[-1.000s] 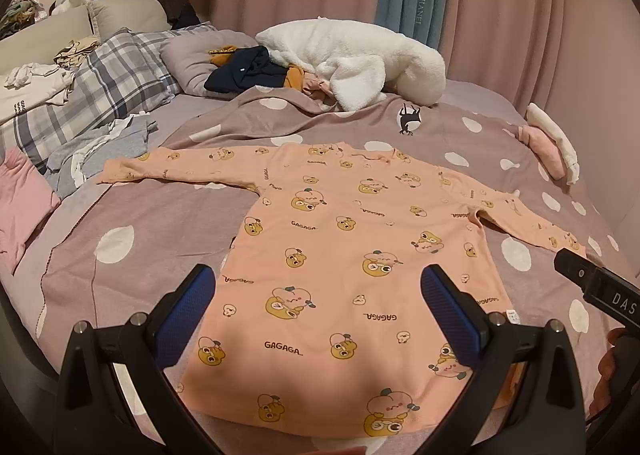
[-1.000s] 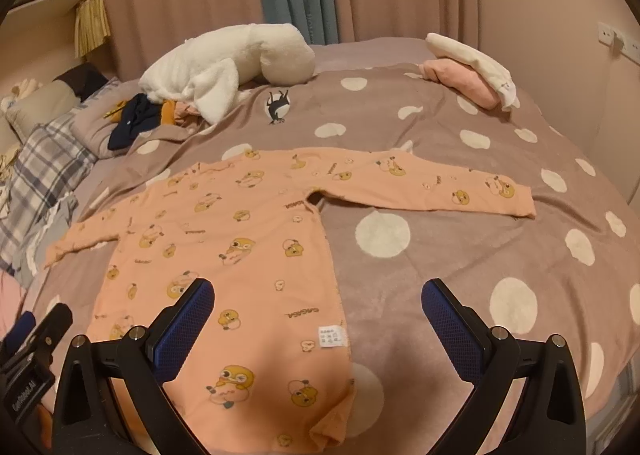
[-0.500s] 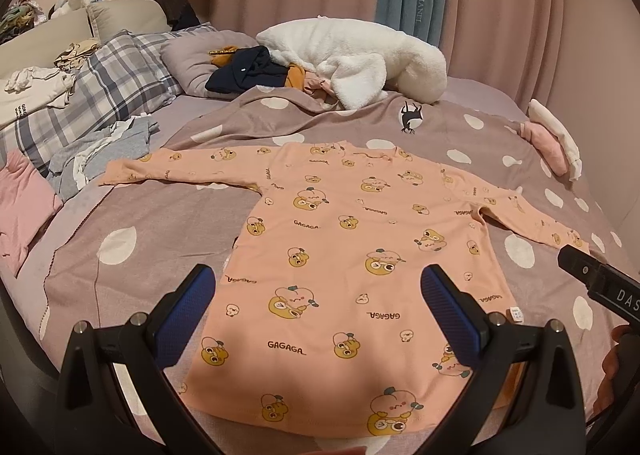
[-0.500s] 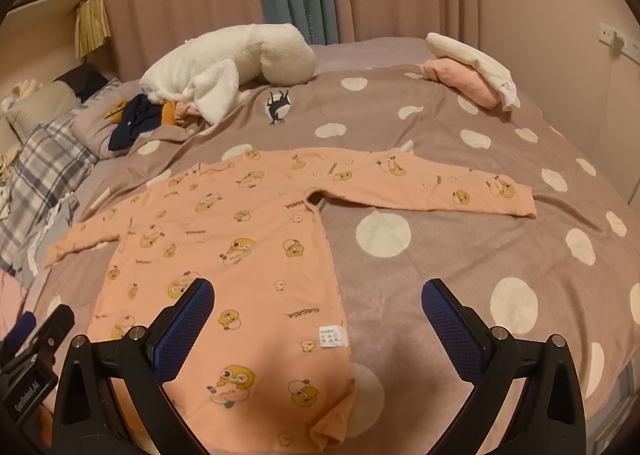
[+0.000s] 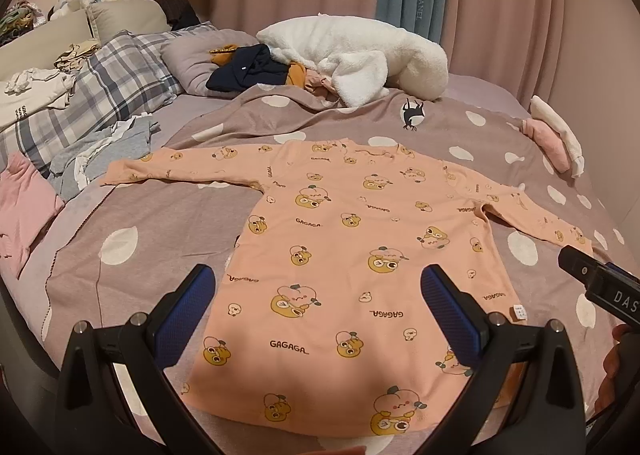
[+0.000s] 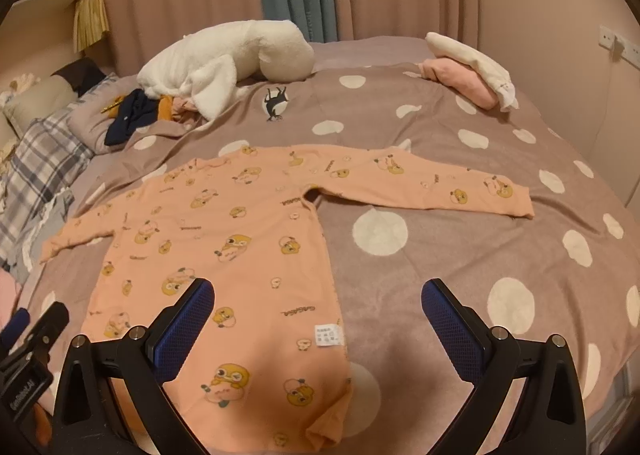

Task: Fold small clothes

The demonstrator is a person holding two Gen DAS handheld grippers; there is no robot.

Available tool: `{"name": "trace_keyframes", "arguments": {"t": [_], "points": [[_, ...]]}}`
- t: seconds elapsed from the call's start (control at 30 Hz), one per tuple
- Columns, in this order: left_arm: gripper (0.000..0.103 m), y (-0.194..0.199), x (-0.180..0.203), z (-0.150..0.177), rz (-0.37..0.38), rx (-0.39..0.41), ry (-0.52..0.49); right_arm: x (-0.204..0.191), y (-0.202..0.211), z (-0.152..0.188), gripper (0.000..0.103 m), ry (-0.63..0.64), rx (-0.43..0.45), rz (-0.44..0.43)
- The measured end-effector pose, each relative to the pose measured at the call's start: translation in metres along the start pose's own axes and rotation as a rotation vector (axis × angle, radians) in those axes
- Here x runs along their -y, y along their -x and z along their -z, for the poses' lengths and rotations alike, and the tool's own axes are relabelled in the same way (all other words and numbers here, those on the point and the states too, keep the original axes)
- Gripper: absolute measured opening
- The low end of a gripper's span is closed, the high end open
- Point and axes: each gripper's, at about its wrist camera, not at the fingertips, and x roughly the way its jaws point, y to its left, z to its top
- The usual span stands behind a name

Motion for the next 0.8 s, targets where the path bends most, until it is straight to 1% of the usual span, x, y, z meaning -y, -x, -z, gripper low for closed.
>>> {"name": "trace_keyframes", "arguments": {"t": [0.07,0.23,0.43,0.67,0.77,0.8], "points": [[0.103,-0.001,0.000,0.000,-0.001,-0.001,-0.004,0.000,0.000,0.000,0.103,0.008,0.002,0.013],[0.103,-0.002,0.001,0.000,0.000,-0.005,-0.007,0.001,-0.001,0.000,0.103,0.007,0.002,0.009],[0.103,-0.003,0.004,0.000,0.001,-0.008,-0.017,0.003,-0.001,-0.001,0.103,0.024,0.022,0.038],[0.103,-0.006,0.006,0.000,-0.004,-0.013,-0.021,0.012,-0.005,-0.003,0.103,-0.007,0.008,0.008],[0.103,-0.011,0.005,0.001,-0.003,-0.026,-0.034,0.030,-0.011,-0.007,0.103,-0.039,0.005,-0.045],[0.103,-0.014,0.005,0.002,-0.007,-0.036,-0.040,0.048,-0.019,-0.011,0.103,-0.085,-0.014,-0.074]]}}
